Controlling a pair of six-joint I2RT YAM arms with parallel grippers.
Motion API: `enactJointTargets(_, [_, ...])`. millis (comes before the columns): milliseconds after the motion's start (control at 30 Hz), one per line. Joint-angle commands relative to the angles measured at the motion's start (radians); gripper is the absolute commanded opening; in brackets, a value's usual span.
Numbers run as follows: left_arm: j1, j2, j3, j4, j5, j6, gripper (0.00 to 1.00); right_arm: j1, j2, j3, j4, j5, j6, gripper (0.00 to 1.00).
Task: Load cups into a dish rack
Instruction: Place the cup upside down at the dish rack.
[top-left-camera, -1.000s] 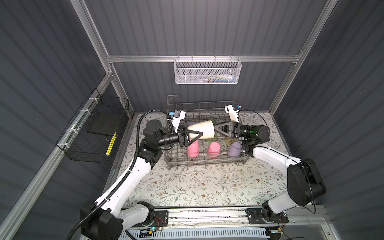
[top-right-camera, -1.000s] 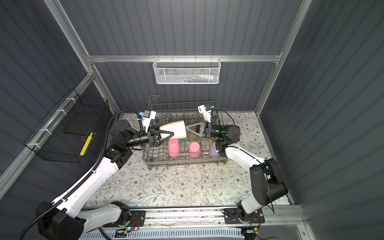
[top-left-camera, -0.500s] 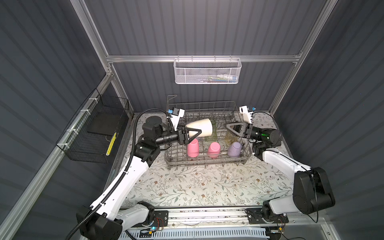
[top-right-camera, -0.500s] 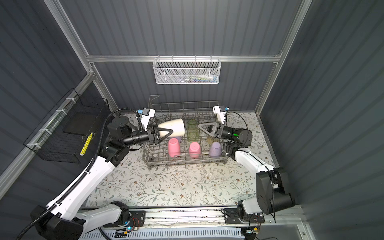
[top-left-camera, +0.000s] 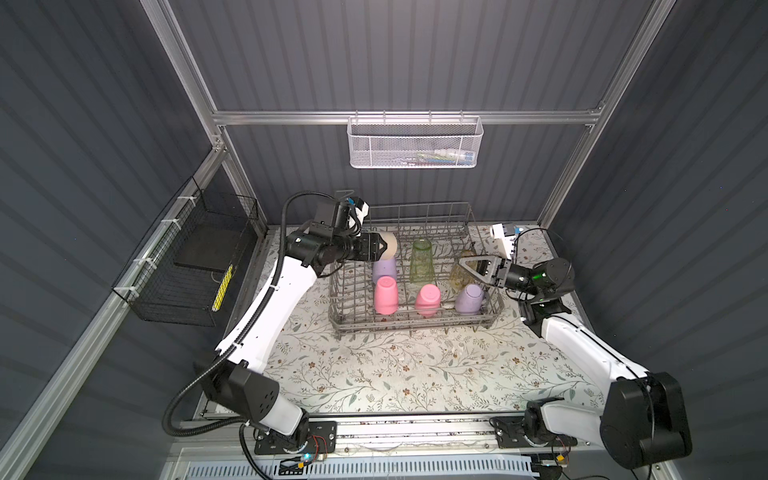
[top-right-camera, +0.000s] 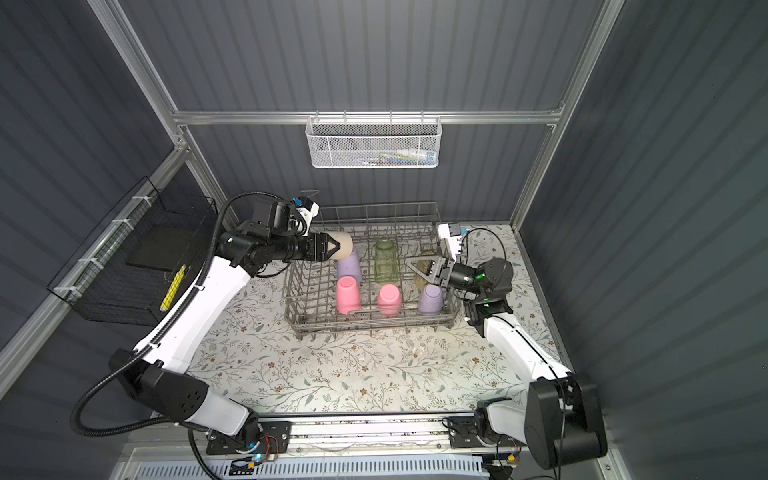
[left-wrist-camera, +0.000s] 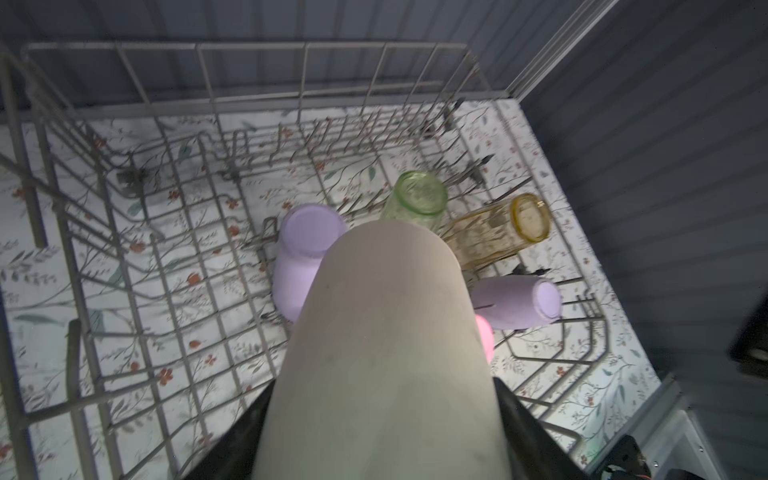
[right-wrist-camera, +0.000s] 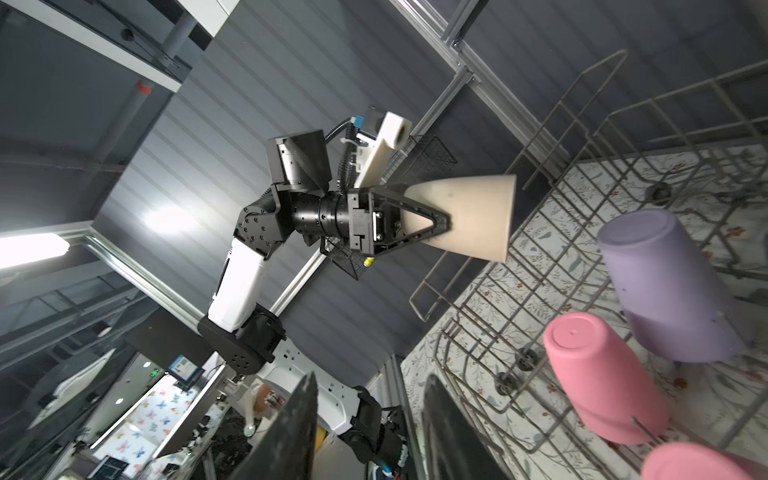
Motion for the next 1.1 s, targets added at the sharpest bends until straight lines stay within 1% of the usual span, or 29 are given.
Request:
enactJointTargets(0, [0.003,0.042,0.061,-0.138,-0.117,0.05,0.45,-0.003,-0.071,0.052,-0.405,0.058,-0.313,0.44])
enactJointTargets(33, [0.002,0.056,0.07,-0.151,-0.14,0.051,0.44,-0.002,-0.113,0.065,-0.49,0.076,-0.377,0.44])
enactJointTargets(100, [0.002,0.085,0.09,-0.173,-0.168,0.052,0.44,-0.003,-0.139,0.085,-0.598,0.1,-0.452,0.44])
enactJointTargets(200, [0.002,0.123,0.121,-0.215,-0.197,0.049,0.44,-0.004,-0.158,0.089,-0.66,0.114,-0.498,0.44])
enactJointTargets(400, [0.0,0.189,0.185,-0.281,-0.261,0.054,0.43,-0.011,-0.16,0.074,-0.7,0.13,-0.533,0.44])
enactJointTargets(533, [-0.003,0.232,0.21,-0.316,-0.301,0.054,0.45,-0.019,-0.164,0.069,-0.716,0.134,-0.549,0.44])
enactJointTargets(667, [-0.01,0.264,0.213,-0.317,-0.312,0.055,0.44,-0.026,-0.161,0.069,-0.727,0.133,-0.56,0.44])
enactJointTargets(900, [-0.029,0.338,0.235,-0.33,-0.372,0.058,0.44,-0.03,-0.151,0.067,-0.727,0.13,-0.561,0.45])
enactJointTargets(1067, [-0.033,0.376,0.253,-0.331,-0.383,0.054,0.43,-0.033,-0.15,0.066,-0.73,0.13,-0.564,0.45])
